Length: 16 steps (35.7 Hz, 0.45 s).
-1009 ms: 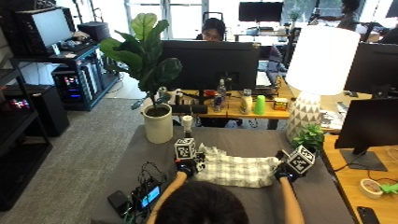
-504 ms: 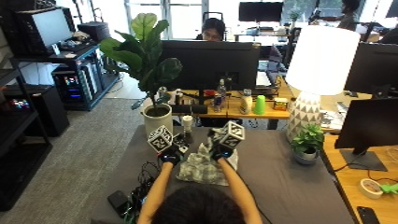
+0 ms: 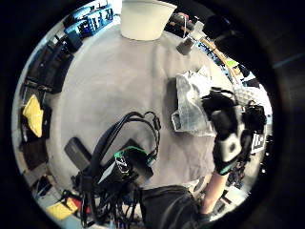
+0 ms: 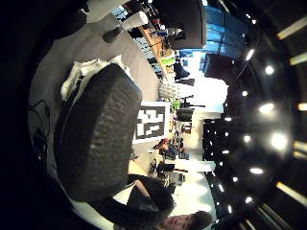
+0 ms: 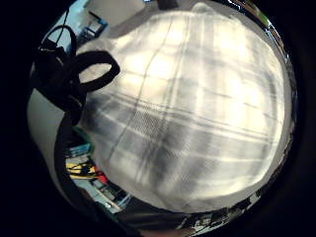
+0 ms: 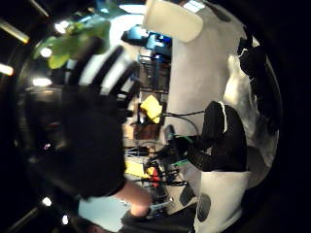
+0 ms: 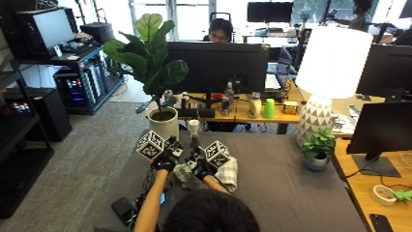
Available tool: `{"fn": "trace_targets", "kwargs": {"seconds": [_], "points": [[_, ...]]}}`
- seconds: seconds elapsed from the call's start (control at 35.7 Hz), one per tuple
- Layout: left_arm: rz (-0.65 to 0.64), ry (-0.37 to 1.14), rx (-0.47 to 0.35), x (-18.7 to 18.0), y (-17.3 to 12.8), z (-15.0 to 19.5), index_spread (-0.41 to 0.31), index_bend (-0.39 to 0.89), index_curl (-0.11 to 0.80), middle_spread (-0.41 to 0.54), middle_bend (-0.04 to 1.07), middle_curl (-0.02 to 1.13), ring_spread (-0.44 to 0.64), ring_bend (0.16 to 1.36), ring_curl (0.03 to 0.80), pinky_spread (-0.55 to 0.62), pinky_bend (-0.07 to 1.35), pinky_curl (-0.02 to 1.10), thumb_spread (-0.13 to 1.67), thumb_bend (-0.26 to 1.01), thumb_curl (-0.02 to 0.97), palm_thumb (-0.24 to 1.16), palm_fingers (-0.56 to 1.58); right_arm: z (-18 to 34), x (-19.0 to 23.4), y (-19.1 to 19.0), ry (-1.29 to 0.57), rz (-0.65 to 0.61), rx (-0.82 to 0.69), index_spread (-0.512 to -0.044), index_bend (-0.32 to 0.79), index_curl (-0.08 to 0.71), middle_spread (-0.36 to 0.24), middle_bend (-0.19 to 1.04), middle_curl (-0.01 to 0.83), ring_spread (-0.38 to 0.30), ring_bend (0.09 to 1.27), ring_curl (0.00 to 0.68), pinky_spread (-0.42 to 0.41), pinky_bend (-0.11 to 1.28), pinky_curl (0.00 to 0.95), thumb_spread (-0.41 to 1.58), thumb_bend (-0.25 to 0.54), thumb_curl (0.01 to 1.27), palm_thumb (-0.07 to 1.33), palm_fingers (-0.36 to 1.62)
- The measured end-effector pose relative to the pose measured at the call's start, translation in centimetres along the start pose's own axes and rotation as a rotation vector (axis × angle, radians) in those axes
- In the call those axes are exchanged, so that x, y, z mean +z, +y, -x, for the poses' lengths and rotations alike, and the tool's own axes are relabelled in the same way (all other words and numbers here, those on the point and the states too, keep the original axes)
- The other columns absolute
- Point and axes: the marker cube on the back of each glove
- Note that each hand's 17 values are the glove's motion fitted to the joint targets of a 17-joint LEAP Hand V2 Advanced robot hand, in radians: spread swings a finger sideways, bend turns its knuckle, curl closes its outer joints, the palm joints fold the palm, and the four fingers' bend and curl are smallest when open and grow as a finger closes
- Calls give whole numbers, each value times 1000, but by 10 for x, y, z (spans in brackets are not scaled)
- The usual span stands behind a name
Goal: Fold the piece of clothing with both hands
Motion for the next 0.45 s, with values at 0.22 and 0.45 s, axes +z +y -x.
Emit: {"fn": "trace_targets", "kwargs": {"seconds": [0.22,0.45], "points": [[47,9,11,4,3,5,-58,173,393,84,150,285,113,546,336,186,259,353,1317,-11,199,70,422,1,-99,21,-22,-144,-50,-178,58,251,-72,300,498,-155,671,471,-206,691,452,891,-20,603,902,1064],[46,-40,59,1,12,-14,-60,185,398,92,143,278,115,537,332,185,260,354,1316,-10,195,69,433,-16,-153,63,48,-101,8,-169,75,235,-58,290,491,-140,648,455,-172,639,429,1040,-4,582,908,1094]]}}
